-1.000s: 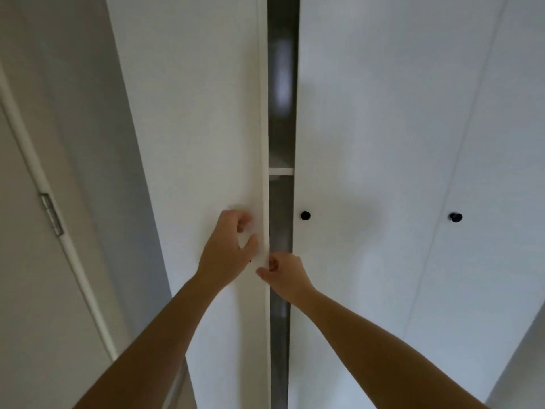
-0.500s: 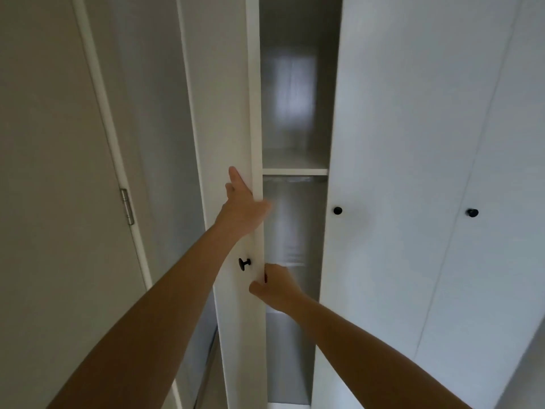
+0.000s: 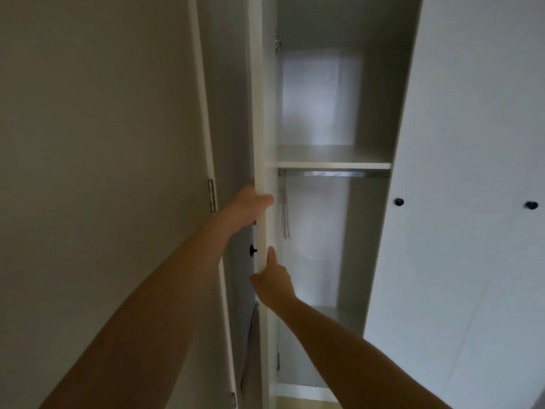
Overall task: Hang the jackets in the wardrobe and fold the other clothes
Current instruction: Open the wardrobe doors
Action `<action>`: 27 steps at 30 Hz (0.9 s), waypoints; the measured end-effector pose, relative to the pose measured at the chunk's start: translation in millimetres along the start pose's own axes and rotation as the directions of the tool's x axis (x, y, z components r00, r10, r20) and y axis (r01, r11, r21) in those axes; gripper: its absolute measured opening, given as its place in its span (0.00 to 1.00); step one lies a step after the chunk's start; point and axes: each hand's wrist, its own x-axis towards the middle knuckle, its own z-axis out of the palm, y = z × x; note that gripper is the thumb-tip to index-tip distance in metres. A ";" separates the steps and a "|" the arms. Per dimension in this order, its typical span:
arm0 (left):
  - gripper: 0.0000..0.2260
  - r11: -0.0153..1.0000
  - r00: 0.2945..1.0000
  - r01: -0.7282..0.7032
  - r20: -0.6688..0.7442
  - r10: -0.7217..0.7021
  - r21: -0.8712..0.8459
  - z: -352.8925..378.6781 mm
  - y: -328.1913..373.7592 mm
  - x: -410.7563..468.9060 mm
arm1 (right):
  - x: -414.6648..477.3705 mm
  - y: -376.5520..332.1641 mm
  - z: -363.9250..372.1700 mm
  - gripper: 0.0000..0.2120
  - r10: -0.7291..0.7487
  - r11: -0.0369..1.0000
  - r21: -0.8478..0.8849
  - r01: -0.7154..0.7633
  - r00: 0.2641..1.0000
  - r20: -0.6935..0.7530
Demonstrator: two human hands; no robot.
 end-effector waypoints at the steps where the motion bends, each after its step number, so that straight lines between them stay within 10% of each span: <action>1: 0.07 1.000 1.000 0.002 0.007 -0.002 -0.009 -6.9 -4.7 -0.4 | -1.0 -5.5 6.6 0.38 0.005 1.000 0.002 -0.005 1.000 -0.002; 14: 0.18 0.991 0.977 -0.109 -0.193 0.093 -0.072 -31.4 -46.2 5.0 | 12.0 -16.4 15.4 0.44 -0.096 0.992 -0.050 0.112 0.963 0.250; 19: 0.36 0.934 0.732 -0.304 -0.582 0.355 0.186 15.5 -39.1 -13.1 | 31.4 15.2 -64.2 0.41 -0.227 0.949 -0.159 0.272 0.941 0.252; 23: 0.41 0.813 0.548 -0.130 -0.642 0.536 0.568 64.2 -23.7 -14.3 | 53.3 48.2 -151.4 0.37 -0.256 0.929 -0.241 0.281 0.958 0.128; 27: 0.42 0.824 0.675 -0.196 -0.537 0.506 0.531 134.5 1.1 9.9 | 76.6 91.5 -246.2 0.32 -0.184 0.956 -0.241 0.170 0.982 -0.036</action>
